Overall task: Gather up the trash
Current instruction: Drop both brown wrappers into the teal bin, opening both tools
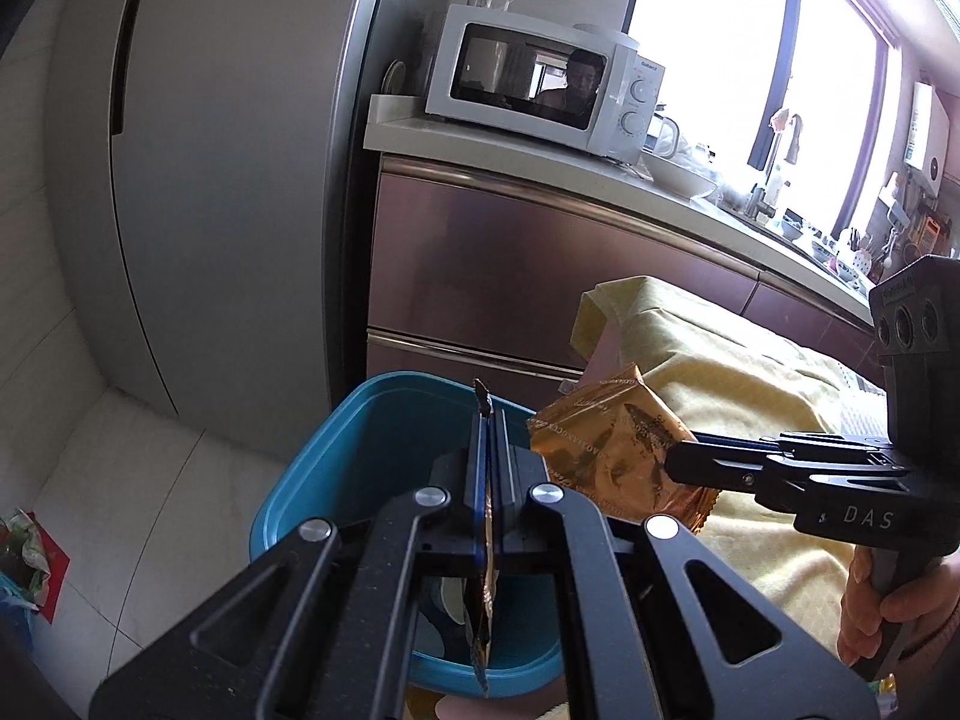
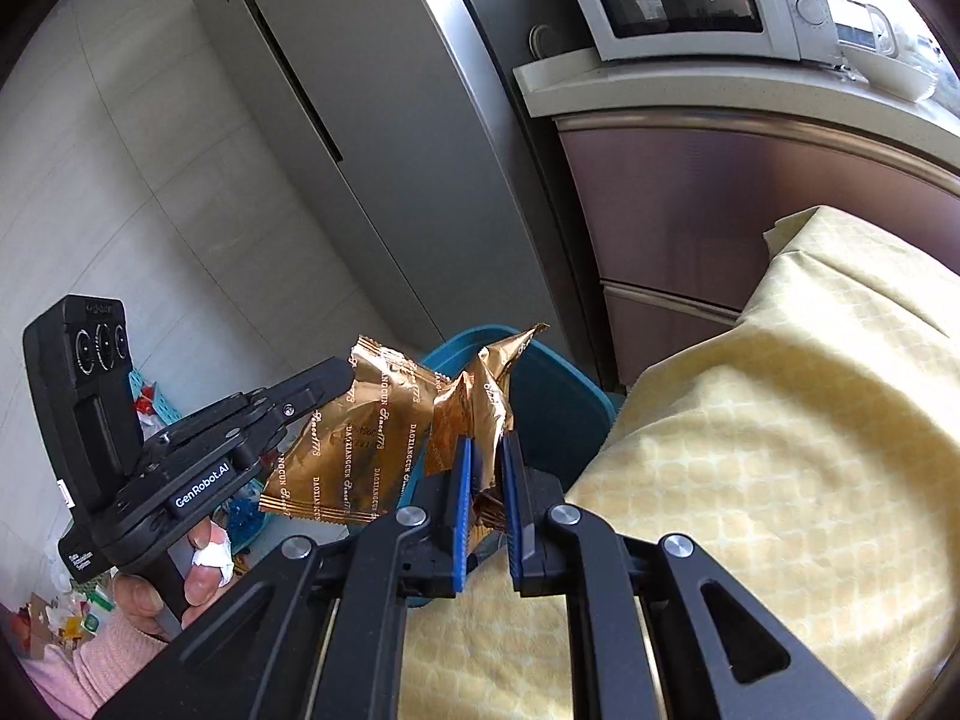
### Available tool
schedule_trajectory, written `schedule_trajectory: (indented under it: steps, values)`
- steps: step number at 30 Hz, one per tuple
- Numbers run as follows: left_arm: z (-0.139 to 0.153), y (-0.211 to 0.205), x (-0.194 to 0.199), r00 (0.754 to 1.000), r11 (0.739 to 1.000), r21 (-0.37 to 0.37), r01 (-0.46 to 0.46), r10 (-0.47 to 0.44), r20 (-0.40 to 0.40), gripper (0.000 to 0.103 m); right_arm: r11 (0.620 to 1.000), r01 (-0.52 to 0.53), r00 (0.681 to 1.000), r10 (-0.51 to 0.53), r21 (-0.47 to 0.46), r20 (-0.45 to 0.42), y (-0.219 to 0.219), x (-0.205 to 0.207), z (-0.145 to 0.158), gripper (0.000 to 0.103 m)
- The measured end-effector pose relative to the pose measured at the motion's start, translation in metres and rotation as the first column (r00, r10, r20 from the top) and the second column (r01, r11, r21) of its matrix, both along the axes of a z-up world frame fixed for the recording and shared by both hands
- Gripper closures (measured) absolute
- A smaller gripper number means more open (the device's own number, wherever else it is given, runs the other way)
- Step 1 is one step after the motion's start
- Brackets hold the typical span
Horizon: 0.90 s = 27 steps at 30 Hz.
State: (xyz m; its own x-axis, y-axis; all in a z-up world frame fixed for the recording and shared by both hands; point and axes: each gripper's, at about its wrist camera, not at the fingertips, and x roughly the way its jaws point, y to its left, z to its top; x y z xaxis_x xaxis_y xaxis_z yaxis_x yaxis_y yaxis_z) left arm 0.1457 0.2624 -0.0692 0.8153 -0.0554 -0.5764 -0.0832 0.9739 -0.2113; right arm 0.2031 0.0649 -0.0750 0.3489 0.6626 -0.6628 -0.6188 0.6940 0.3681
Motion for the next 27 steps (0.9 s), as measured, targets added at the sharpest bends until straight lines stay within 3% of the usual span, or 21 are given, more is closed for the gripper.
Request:
schedule_trajectory:
  steps: [15,27]
  values:
    - [-0.030,0.006,0.024,0.997,0.999,0.023,-0.038,0.039,-0.071,0.100,0.997,-0.008,0.997,0.002,-0.071,-0.076,0.042,0.018,-0.026,0.088]
    - [-0.041,0.006,0.021,0.996,0.999,0.014,-0.040,0.041,-0.081,0.091,0.999,0.006,0.998,-0.009,-0.038,-0.059,0.015,0.004,-0.021,0.082]
